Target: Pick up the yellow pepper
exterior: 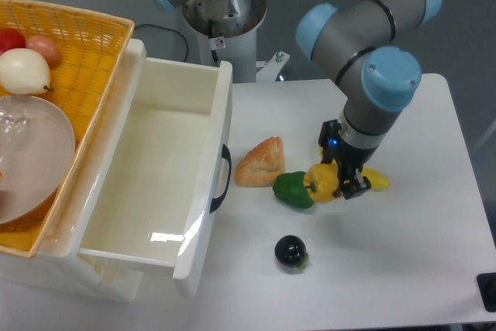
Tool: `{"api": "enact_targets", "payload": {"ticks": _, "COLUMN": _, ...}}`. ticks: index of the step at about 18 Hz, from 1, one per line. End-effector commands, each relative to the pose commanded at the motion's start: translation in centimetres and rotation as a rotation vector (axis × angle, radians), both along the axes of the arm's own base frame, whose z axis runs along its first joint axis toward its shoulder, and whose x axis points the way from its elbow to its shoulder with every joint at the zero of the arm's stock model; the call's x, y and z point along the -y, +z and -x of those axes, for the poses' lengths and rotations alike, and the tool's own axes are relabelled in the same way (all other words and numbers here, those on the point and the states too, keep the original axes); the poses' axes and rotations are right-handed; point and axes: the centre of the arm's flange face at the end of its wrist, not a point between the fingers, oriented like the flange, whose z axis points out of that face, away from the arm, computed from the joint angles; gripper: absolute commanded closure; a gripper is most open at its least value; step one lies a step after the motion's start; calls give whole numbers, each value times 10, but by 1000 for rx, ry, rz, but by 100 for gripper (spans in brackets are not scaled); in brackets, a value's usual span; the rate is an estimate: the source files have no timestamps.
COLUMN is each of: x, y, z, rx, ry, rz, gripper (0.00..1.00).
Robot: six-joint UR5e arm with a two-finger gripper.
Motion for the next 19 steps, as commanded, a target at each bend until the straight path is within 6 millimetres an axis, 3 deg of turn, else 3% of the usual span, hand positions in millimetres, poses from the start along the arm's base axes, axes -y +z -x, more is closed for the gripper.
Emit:
{"api": "enact_targets", "payload": {"ticks": 4, "x": -8, "y": 26, "z": -27, "rx": 11, "ry": 37, "rz": -29, "gripper": 64}}
{"api": "enact_targets", "payload": {"ticks": 9, "x": -13, "y": 24, "z": -37, "rx": 22, "ry": 22, "rz": -16, "gripper": 64}}
{"api": "enact_targets", "payload": {"ticks": 19, "x": -12, "y": 17, "z": -39, "rx": 24, "ry": 24, "rz": 2, "gripper": 64}}
